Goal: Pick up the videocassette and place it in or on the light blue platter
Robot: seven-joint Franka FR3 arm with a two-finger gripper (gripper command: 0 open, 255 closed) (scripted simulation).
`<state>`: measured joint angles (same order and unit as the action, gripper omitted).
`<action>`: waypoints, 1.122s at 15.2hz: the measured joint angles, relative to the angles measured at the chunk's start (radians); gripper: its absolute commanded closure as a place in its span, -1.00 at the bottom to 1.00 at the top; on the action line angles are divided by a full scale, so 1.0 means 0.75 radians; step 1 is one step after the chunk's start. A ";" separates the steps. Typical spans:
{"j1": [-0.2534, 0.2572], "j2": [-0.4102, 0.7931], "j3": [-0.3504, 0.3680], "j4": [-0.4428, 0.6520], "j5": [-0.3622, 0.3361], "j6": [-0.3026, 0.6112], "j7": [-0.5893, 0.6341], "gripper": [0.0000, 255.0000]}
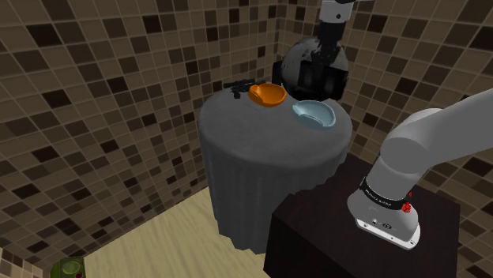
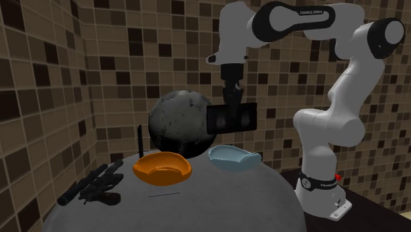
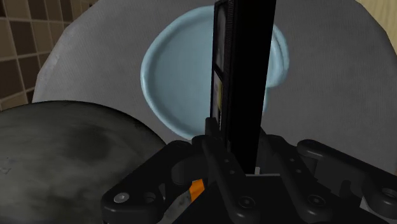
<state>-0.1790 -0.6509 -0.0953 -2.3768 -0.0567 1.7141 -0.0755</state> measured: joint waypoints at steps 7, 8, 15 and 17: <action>-0.002 -0.010 -0.004 -0.132 -0.005 0.122 0.003 1.00; -0.003 -0.007 -0.006 -0.138 -0.005 0.131 0.002 1.00; -0.003 -0.004 -0.006 -0.143 -0.006 0.140 0.001 -1.00; -0.003 -0.004 -0.006 -0.143 -0.006 0.140 0.001 -1.00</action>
<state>-0.1812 -0.6542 -0.1000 -2.4843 -0.0611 1.8191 -0.0744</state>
